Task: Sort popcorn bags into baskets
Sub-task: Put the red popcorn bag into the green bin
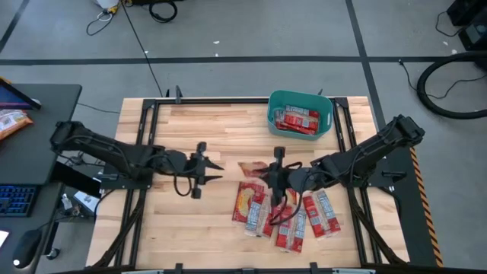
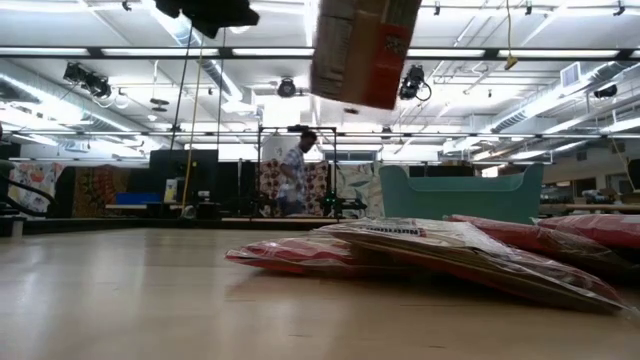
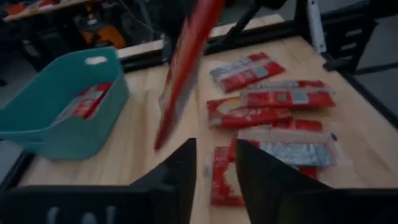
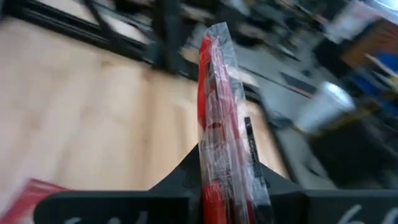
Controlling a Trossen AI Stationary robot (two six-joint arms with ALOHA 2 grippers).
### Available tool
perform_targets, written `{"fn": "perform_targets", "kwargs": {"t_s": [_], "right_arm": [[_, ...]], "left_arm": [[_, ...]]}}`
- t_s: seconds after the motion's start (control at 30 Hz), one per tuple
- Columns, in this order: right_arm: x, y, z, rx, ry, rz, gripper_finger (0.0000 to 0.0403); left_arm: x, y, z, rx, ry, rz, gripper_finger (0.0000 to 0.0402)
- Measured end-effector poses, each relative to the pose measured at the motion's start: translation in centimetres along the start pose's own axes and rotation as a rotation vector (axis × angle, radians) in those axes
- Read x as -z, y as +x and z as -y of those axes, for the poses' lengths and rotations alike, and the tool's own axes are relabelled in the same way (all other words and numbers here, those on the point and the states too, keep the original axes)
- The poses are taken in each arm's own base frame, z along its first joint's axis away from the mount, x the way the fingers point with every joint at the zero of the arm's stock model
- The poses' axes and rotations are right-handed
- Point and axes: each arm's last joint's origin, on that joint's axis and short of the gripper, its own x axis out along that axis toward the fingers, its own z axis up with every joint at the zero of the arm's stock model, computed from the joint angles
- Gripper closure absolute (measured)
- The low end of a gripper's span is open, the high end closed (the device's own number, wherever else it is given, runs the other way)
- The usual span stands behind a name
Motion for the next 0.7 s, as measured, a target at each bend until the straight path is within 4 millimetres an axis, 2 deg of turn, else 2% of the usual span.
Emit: {"fn": "perform_targets", "kwargs": {"t_s": [0.1, 0.23, 0.47, 0.7], "right_arm": [[0.3, 0.0, 1.2, 0.161, -0.011, -0.104, 0.0359], [1.4, 0.7, 3.0, 0.354, 0.010, -0.215, 0.0362], [3.5, 2.6, 6.9, 0.499, 0.127, -0.332, 0.0362], [6.2, 3.8, 11.4, 0.631, 0.162, -0.489, 0.0362]], "left_arm": [[0.3, -0.5, -0.1, 0.000, 0.001, -0.008, 0.0260], [1.4, -0.4, 0.0, 0.002, -0.007, -0.038, 0.0257], [3.7, 0.0, 0.3, -0.003, -0.022, -0.063, 0.0259], [4.5, 0.0, 0.4, -0.017, -0.019, -0.080, 0.0260]]}}
